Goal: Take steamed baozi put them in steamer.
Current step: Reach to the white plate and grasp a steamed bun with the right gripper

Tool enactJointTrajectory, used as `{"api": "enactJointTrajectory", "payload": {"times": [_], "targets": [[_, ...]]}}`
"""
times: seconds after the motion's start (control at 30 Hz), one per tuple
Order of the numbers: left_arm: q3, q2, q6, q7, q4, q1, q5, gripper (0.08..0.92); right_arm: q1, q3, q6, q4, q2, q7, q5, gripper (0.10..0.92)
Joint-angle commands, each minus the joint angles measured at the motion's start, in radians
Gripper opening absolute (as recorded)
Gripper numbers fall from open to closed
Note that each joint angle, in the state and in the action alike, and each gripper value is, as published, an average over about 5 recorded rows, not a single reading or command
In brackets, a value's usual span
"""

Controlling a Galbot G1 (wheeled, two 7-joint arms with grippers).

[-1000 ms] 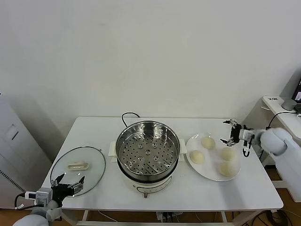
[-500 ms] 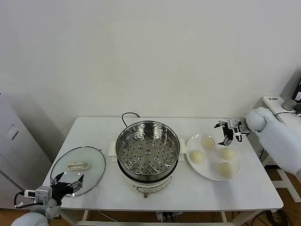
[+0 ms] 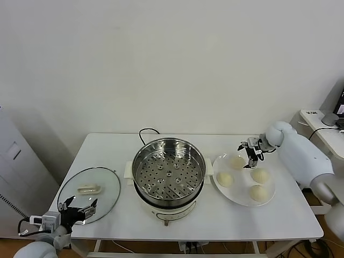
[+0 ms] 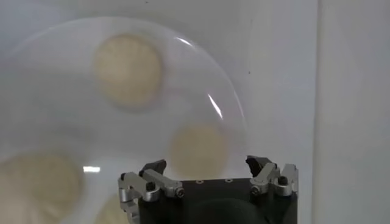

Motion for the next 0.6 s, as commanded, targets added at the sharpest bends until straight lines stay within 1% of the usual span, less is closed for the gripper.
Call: {"api": "enactJointTrajectory", "payload": {"times": [0.03,0.17,0.33,0.6], "targets": [[0.001,-0.001,0.0,0.001,-0.005,0.002,0.0,0.823,0.013,0.012,0.019,-0.09,0.072,0.014,-0.055,0.819],[0.002,-0.002,0.0,0.001,-0.011,0.004,0.0,0.823,0.011,0.023,0.012,-0.103,0.076,0.011,-0.073,0.786],[0.001,-0.003,-0.001,0.001,-0.014,0.006,-0.001,0.823,0.009,0.028,0.003,-0.11,0.072,0.002,-0.083,0.695],[-0.002,-0.002,-0.002,0.001,-0.015,0.007,-0.003,0.823,0.004,0.05,-0.004,-0.12,0.075,0.001,-0.082,0.577]]}}
